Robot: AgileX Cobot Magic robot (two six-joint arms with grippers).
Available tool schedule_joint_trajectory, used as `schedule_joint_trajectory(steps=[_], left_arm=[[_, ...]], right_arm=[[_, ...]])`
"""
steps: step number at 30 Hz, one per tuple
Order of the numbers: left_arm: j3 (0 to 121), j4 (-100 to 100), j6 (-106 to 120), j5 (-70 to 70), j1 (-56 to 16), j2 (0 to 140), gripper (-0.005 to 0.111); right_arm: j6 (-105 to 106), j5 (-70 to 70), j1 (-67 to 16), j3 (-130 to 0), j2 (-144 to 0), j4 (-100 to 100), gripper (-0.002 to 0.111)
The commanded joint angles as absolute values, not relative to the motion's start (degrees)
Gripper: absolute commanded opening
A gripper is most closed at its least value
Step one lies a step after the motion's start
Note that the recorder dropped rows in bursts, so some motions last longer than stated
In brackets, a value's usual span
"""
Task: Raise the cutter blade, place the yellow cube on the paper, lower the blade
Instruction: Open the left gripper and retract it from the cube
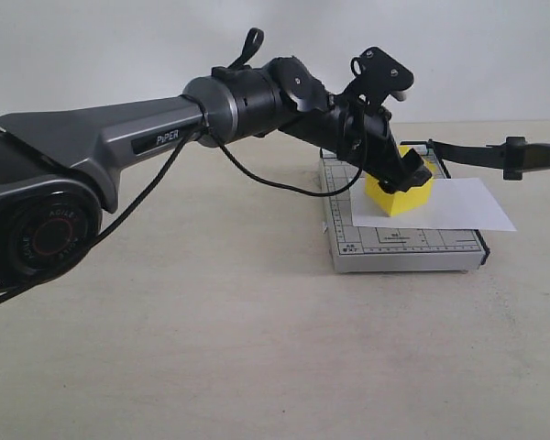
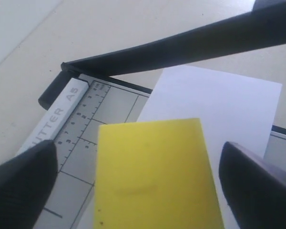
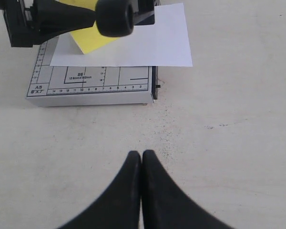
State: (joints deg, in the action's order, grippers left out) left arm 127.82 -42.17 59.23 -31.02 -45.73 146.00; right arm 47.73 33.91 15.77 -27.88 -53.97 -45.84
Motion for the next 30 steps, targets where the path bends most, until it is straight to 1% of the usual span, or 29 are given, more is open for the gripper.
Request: schedule_joint_trajectory(steps=[1, 8, 15, 17, 19, 21, 22, 25, 27, 30], left_arm=[[128.1, -42.6, 59.4, -30.5, -45.8, 145.8, 0.086], [128.1, -42.3, 57.3, -30.4, -45.8, 139.2, 0.084], [128.1, -42.1, 48.6, -32.6, -45.8, 130.7, 0.084], [128.1, -42.0, 45.6, -33.0, -45.8, 129.1, 0.082], [128.1, -40.8, 42.8, -33.0, -45.8, 127.8, 0.074], [128.1, -37.8, 39.6, -33.1, -45.8, 126.9, 0.059], [128.1, -35.2, 37.8, -33.5, -45.8, 126.5, 0.048], [128.1, -25.7, 30.3, -37.3, -45.8, 125.6, 0.007], [128.1, -17.6, 25.8, -41.6, -45.8, 125.4, 0.005], [127.9, -6.3, 17.0, -47.5, -45.6, 125.4, 0.004]], right_arm=[[47.9, 34.0, 16.0, -28.0, -53.8, -46.2, 0.000], [48.1, 34.0, 16.0, -28.0, -53.8, -46.2, 0.000], [47.9, 34.0, 16.0, -28.0, -53.8, -46.2, 0.000], [47.9, 34.0, 16.0, -28.0, -53.8, -46.2, 0.000], [47.9, 34.0, 16.0, -28.0, -53.8, -46.2, 0.000], [47.9, 34.0, 16.0, -28.0, -53.8, -46.2, 0.000], [48.0, 34.0, 16.0, -28.0, -53.8, -46.2, 0.000], [48.0, 34.3, 16.0, -28.0, -53.8, -46.2, 0.000], [48.0, 34.5, 16.0, -28.0, -53.8, -46.2, 0.000], [47.9, 34.7, 16.0, -28.0, -53.8, -46.2, 0.000]])
